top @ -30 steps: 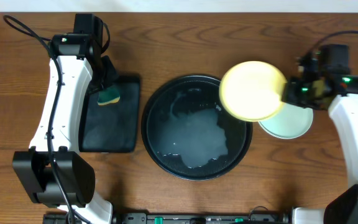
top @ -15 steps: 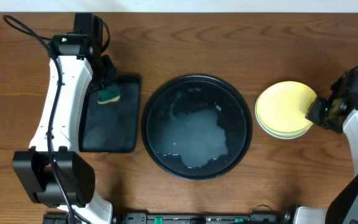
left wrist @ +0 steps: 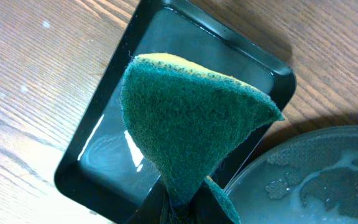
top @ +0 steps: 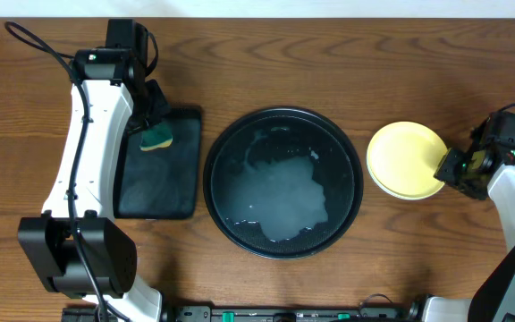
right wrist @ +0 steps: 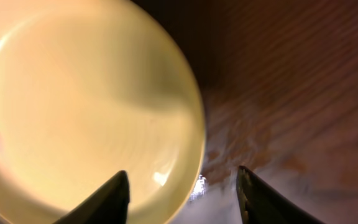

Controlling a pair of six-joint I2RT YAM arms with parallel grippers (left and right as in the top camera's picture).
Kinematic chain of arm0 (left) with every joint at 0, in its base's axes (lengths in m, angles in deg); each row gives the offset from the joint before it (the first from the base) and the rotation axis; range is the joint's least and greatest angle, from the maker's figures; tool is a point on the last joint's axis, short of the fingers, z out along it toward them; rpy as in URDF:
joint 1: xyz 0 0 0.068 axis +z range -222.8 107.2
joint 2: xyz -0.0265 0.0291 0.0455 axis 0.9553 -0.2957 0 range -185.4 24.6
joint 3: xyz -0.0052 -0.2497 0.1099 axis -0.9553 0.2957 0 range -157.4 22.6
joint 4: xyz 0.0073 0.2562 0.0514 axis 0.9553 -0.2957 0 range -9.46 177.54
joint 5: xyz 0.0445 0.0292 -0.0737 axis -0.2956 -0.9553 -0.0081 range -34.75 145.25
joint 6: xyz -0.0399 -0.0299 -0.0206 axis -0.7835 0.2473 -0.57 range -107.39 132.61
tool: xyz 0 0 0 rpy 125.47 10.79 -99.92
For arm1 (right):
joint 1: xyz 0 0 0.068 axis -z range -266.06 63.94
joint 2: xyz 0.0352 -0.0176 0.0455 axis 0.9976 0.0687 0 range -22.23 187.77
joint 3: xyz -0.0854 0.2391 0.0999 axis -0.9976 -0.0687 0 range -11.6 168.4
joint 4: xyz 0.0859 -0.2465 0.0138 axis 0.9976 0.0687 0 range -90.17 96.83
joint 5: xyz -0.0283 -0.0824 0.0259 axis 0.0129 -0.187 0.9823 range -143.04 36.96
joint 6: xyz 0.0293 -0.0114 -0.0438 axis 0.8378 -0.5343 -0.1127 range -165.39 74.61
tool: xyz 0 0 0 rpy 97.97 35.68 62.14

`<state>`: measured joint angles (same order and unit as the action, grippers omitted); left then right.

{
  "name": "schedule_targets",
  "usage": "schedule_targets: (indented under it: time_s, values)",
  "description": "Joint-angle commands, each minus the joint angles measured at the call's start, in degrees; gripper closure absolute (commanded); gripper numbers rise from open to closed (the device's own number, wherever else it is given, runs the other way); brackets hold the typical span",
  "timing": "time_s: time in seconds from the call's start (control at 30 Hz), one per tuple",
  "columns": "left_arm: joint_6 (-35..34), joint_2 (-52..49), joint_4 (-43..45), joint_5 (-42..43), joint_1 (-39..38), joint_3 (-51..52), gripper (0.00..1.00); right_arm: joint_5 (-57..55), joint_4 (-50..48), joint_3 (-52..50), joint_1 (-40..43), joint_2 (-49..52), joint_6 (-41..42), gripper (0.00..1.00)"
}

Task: Clean dirty plates on tray and stack at the side
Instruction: 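Lower the yellow plate onto the mint-green stack and open right gripper, then lower the sponge onto the black rectangular tray and release it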

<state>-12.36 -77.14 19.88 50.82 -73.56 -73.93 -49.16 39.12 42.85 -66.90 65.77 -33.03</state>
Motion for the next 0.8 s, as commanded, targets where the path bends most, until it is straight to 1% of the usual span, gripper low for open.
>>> schedule_targets:
  time_s: [0.0,0.13,0.17,0.2,0.27,0.3,0.47,0.77]
  values:
    - [5.7,0.5,-0.6,-0.1,0.3,1.6,0.93,5.1,4.3,6.1,-1.6,-0.7,-2.7,0.37]
    - [8.2,0.2,0.8,-0.1,1.3,4.7,0.93,5.2,9.8,11.9,-4.9,-0.7,-5.5,0.2]
    - [9.2,0.1,1.9,-0.1,1.5,5.8,0.93,5.2,10.6,13.1,-6.0,-0.7,-5.8,0.14]
    - [10.3,-0.1,3.0,0.0,1.6,6.8,0.93,5.2,11.0,14.1,-7.0,-0.7,-5.9,0.11]
    - [12.9,-0.5,6.7,0.0,1.7,10.0,0.93,5.2,11.2,15.6,-9.2,-0.7,-6.3,0.06]
    - [14.1,-0.8,8.5,0.0,1.7,11.6,0.92,5.1,11.0,16.0,-10.0,-0.7,-6.4,0.01]
    - [17.3,-1.0,17.5,0.0,1.7,19.3,0.93,5.2,10.7,16.0,-12.2,-0.7,-6.5,0.01]
    - [22.4,-1.1,30.3,0.0,1.7,30.8,0.93,5.2,11.9,16.0,-12.5,-0.7,-6.4,0.01]
